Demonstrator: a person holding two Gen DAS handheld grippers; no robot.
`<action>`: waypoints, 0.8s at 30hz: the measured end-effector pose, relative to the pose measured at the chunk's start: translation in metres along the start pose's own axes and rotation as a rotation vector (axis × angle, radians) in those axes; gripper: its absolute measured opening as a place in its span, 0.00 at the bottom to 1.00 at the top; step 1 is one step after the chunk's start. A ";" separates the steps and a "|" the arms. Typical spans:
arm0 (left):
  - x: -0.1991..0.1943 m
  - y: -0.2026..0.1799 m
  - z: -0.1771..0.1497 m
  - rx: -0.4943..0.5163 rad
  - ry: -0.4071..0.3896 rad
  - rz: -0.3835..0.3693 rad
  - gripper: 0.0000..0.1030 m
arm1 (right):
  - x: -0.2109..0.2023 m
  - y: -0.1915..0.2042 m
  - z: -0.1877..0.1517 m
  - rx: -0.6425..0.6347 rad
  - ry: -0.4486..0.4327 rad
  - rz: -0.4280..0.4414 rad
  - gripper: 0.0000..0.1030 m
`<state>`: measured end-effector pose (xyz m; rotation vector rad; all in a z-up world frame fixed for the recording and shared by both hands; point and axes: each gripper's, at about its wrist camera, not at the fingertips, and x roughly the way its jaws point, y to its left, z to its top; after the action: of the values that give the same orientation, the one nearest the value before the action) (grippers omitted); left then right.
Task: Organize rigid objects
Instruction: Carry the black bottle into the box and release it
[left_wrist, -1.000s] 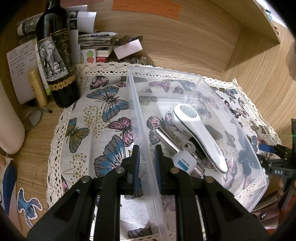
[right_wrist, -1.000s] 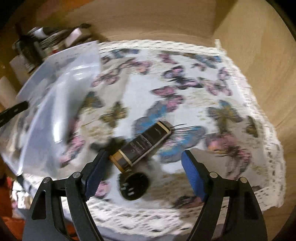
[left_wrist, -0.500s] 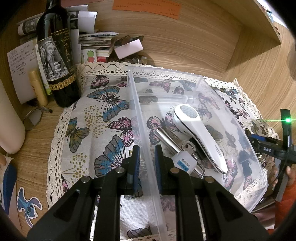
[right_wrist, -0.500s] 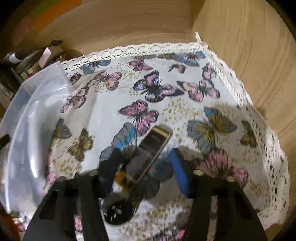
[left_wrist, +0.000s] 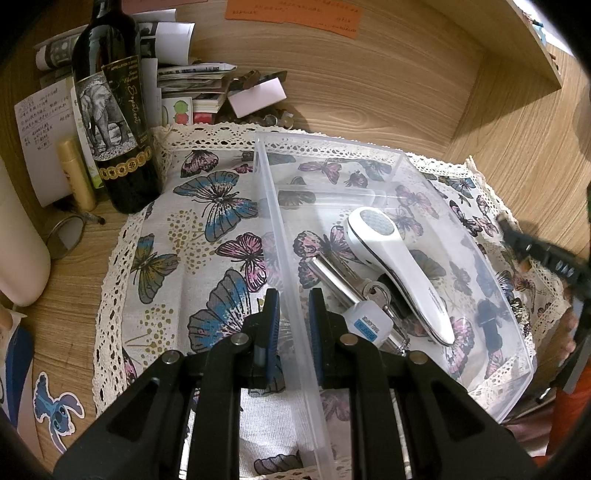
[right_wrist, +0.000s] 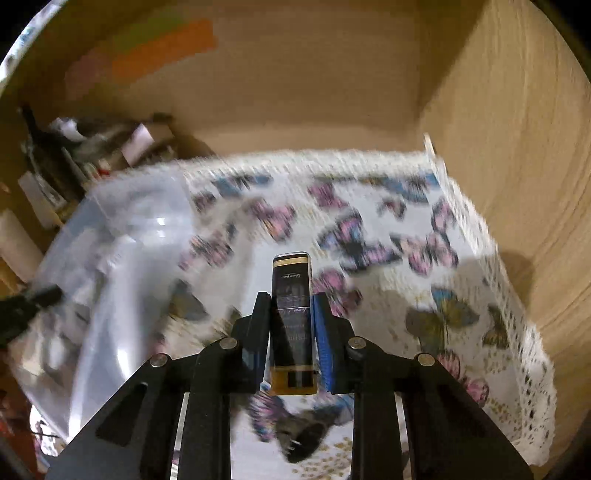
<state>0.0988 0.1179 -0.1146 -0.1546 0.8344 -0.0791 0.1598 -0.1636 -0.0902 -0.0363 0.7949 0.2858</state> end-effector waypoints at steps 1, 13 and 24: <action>0.000 0.000 0.000 0.001 0.000 0.001 0.15 | -0.004 0.004 0.004 -0.008 -0.016 0.009 0.20; 0.000 0.000 0.000 0.002 0.001 0.001 0.15 | -0.034 0.080 0.032 -0.147 -0.132 0.193 0.20; 0.000 0.000 0.000 0.001 0.001 0.001 0.15 | 0.000 0.122 0.024 -0.233 -0.027 0.294 0.21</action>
<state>0.0991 0.1177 -0.1147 -0.1533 0.8350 -0.0784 0.1438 -0.0429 -0.0647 -0.1343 0.7367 0.6557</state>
